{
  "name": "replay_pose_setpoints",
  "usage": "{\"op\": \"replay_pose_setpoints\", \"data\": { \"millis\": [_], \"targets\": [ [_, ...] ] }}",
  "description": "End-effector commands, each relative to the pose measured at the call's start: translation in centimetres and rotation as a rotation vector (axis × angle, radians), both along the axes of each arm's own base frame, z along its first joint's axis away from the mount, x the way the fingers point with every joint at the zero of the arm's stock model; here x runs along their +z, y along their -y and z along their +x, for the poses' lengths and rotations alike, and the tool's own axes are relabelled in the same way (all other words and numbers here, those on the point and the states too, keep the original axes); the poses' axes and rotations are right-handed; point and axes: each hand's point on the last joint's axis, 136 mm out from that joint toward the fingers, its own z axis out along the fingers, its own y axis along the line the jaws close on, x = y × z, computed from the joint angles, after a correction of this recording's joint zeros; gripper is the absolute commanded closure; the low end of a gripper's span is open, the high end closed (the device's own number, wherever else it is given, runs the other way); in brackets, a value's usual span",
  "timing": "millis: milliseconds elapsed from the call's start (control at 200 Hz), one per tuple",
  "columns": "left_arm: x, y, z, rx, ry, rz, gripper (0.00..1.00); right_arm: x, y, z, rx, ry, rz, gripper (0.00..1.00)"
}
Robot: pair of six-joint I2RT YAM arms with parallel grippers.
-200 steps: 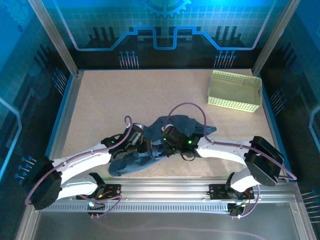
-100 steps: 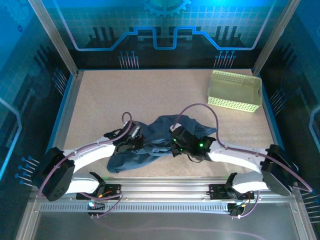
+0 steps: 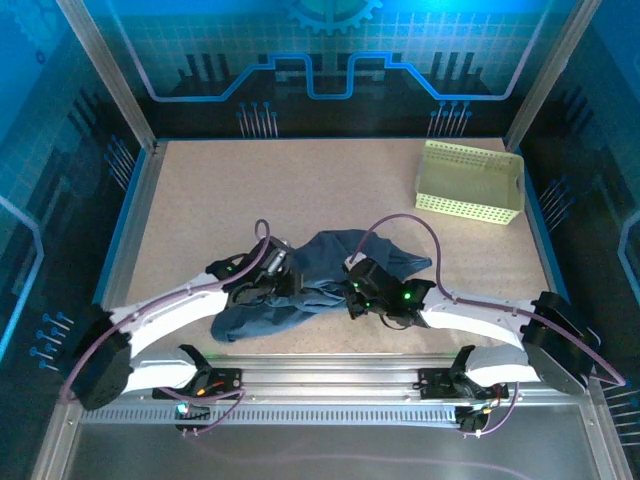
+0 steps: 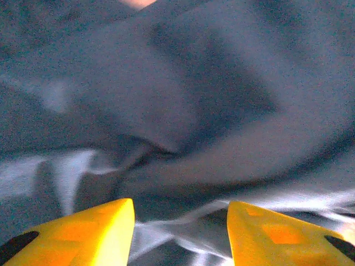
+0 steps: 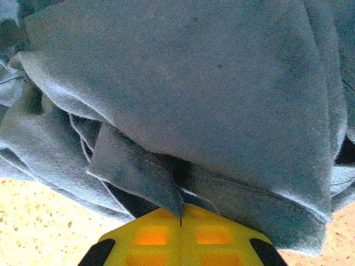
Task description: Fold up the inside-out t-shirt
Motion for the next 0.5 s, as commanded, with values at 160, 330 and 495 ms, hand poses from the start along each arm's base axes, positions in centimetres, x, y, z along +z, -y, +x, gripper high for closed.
{"op": "replay_pose_setpoints", "data": {
  "millis": [160, 330, 495],
  "targets": [
    [2.9, 6.9, -2.6, -0.237, 0.089, -0.141, 0.48, 5.2, -2.8, -0.6, 0.110, 0.114, 0.212, 1.00],
    [1.4, 7.2, -1.7, -0.195, 0.085, -0.100, 0.47, 7.2, -3.3, -2.0, 0.177, 0.175, 0.251, 1.00],
    [0.4, 5.3, -0.4, -0.090, 0.099, 0.004, 0.41, 7.7, -2.6, -2.4, 0.177, 0.199, 0.249, 1.00]
  ]
}}
